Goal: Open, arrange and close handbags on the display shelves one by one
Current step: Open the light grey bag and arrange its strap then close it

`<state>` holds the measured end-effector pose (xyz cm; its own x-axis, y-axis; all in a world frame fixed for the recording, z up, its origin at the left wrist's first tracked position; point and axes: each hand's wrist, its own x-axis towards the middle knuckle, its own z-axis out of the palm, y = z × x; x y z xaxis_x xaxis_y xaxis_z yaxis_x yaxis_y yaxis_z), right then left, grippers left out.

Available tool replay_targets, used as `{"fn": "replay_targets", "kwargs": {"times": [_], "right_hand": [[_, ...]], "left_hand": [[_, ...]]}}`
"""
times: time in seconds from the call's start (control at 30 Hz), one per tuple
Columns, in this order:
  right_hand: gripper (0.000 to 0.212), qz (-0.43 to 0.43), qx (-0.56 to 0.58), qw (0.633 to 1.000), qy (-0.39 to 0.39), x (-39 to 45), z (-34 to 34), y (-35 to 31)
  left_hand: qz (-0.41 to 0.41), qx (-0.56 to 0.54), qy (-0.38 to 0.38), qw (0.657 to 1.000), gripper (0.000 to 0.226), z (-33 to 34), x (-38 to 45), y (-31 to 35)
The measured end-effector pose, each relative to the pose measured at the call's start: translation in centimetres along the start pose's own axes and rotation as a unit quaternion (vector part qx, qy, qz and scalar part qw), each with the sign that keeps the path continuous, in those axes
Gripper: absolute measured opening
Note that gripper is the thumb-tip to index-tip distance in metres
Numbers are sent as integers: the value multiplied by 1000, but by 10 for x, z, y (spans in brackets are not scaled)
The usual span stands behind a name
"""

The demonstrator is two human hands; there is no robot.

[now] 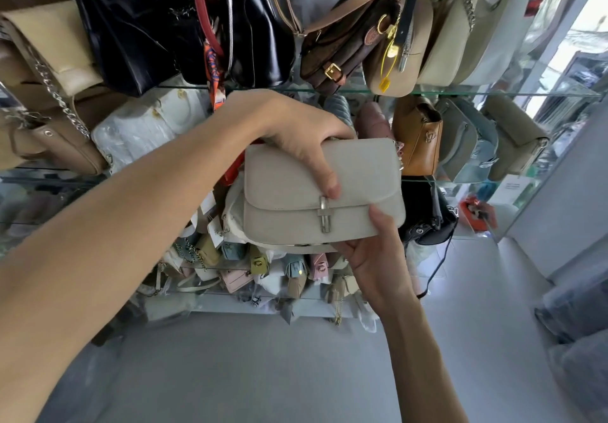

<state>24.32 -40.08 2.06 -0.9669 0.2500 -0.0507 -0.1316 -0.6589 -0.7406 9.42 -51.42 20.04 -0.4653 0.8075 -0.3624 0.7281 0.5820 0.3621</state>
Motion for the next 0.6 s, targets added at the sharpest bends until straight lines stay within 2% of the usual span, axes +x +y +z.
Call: {"fn": "replay_targets", "kwargs": {"times": [0.1,0.17,0.23,0.3,0.37,0.43,0.5,0.53,0.6], "right_hand": [[75,79,-144,986,-35,-4,-16,-11],[68,100,-263,958,-51,-7,-27,-23],[56,51,-319,946,8,-8,-38,-36],[44,-28,-285,952,107,-6,-48,-44],[35,-75,-232,958,152,-1,-52,-47],[33,-98,-254,952,137,5,-50,-44],[37,-86,-280,952,93,9,-42,-39],[43,-54,-265,960,74,11,-34,-36],[69,30,-214,975,56,14,-22,-28]], "left_hand": [[-7,26,-4,1000,53,-6,-5,-5],[-11,56,-3,998,56,-8,-7,-9],[-13,80,0,997,59,-9,-10,-12],[-13,99,7,995,64,-7,-12,-16],[-6,120,14,993,67,-4,-12,-19],[19,143,26,989,68,0,-11,-20],[52,148,50,986,66,5,-10,-22],[73,140,63,985,65,7,-10,-24],[120,125,86,981,62,11,-11,-27]]}}
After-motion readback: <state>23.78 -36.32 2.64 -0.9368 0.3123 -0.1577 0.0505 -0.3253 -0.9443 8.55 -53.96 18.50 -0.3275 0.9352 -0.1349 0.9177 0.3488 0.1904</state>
